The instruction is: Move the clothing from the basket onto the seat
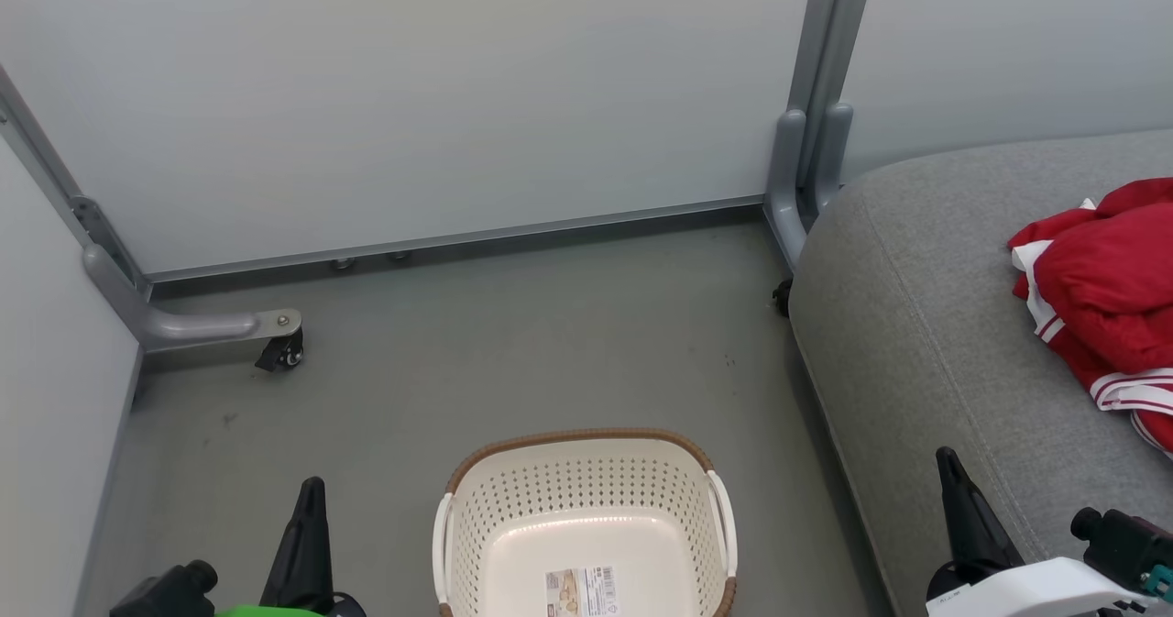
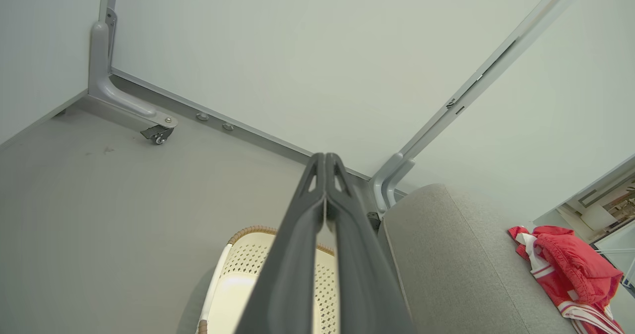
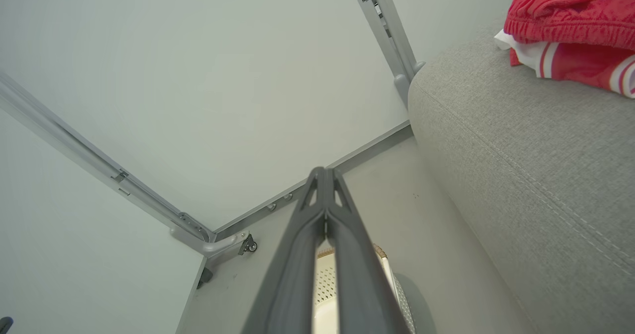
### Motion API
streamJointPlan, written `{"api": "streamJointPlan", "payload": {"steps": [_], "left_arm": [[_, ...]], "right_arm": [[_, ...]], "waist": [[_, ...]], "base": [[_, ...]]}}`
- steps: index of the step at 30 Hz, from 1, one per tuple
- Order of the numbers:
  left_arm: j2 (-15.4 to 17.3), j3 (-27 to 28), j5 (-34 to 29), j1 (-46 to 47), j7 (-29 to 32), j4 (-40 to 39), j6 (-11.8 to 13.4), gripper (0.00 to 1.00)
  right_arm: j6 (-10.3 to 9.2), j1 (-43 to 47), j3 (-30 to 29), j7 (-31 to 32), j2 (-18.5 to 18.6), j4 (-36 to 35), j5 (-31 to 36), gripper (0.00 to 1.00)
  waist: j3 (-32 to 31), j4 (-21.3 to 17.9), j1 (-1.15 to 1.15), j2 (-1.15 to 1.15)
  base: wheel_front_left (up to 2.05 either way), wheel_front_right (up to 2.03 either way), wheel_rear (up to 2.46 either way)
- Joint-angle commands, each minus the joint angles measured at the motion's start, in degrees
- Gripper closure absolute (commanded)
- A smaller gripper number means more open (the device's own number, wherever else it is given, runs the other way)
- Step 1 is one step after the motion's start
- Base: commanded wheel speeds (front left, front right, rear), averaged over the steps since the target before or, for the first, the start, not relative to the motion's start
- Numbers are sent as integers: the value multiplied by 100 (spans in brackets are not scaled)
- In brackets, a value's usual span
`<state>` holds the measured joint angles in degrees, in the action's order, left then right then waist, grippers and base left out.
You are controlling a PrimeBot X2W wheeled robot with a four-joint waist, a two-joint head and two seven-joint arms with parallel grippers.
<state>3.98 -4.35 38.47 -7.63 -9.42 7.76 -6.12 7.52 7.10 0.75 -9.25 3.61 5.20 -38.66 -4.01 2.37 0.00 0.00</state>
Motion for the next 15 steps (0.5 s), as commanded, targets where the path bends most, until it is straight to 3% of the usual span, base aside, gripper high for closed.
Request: {"api": "streamJointPlan", "payload": {"steps": [1,15], "left_arm": [[43,39,224,213,34,-43,-43,100],[76,177,1357,460,290,73,-62,100]], "right_arm": [[0,-179,-33,42,52,-28,-231,100],[-1,-422,-110,305,78,150,-1342,100]], "waist": [[7,-4,0,0],[66,-38,0,0]], "base": [[0,0,0],[0,0,0]]}}
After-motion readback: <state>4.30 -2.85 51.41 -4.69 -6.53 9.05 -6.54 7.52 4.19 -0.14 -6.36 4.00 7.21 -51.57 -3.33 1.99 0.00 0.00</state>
